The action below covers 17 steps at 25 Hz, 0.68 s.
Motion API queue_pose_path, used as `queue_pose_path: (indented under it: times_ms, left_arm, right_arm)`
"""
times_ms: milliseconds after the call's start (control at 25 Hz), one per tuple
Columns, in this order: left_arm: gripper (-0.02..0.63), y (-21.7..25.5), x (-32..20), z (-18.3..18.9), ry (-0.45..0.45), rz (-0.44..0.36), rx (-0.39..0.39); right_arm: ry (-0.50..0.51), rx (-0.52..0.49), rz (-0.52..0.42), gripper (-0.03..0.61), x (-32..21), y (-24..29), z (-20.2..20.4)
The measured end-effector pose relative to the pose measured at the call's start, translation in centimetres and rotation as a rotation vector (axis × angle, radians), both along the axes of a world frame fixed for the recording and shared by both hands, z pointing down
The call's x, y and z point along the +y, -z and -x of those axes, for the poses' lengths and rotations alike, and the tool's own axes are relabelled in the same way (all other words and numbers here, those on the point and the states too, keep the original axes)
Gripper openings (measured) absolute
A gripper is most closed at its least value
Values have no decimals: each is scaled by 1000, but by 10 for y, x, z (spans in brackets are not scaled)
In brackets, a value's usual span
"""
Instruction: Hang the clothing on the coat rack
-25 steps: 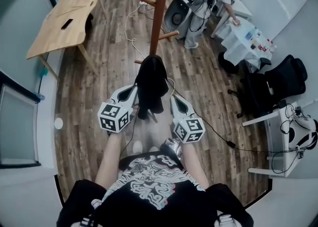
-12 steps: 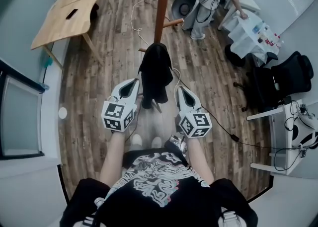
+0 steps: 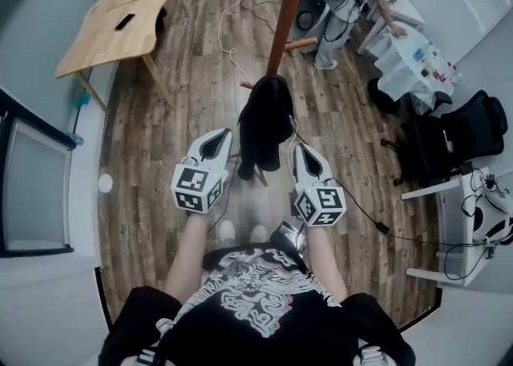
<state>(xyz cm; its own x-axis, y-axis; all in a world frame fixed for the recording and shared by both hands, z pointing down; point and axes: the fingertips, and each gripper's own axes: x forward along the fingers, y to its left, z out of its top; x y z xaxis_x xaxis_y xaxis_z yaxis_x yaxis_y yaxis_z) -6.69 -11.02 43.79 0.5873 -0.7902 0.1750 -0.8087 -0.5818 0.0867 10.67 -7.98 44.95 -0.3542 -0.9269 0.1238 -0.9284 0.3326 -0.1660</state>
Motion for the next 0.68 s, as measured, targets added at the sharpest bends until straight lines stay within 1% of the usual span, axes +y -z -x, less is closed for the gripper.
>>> queue_pose_path:
  times_ms: [120,320,480,680]
  left_arm:
    - [-11,-1,-2,6,4,0,-8]
    - [-11,-6,-4,6,-22,-7,-76]
    - [-11,-5,-8,8,-15,-14,-76]
    - [-11,-7,-8,8,-28,-10,-75]
  right_arm:
    - [-9,-8,-9,-2,-1,1,-3]
    - [-22,-17,3,-2,-1,-9,-2]
    - [-26,-17,-3,-2,-3,-9,-2]
    - [-32,-27,5,-2,-3,-12,-4]
